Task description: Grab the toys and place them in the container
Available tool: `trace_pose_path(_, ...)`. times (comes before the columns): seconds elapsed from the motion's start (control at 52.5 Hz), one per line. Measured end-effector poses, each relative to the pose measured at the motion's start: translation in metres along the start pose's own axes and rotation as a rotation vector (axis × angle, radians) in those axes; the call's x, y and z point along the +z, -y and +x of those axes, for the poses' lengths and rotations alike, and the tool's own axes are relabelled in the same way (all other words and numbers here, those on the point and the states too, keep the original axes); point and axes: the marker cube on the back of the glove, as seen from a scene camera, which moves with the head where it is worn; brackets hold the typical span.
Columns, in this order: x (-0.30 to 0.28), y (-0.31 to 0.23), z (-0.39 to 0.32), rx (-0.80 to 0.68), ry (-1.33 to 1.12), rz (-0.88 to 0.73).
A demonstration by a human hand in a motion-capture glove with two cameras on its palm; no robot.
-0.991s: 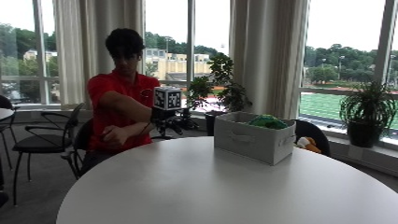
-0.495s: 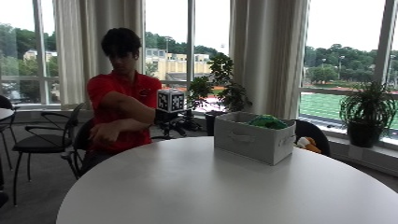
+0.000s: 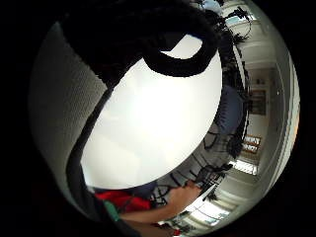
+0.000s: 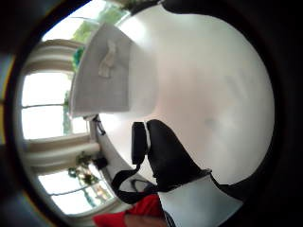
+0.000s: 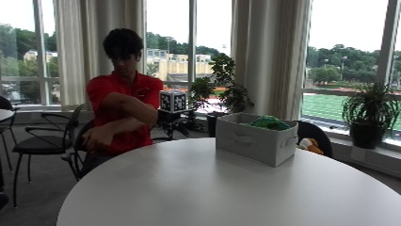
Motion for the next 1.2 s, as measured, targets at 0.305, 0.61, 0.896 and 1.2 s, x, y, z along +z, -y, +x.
trace_pose_path(0.305,-0.001,0.0,0.0,-0.001,-0.004,0.0)
trace_pose_path(0.61,0.011,-0.009,-0.007,0.014,0.015,-0.034)
trace_pose_path(0.896,0.029,-0.011,-0.006,0.041,0.02,-0.076)
trace_pose_path(1.2,0.035,-0.021,-0.024,0.015,-0.036,-0.066)
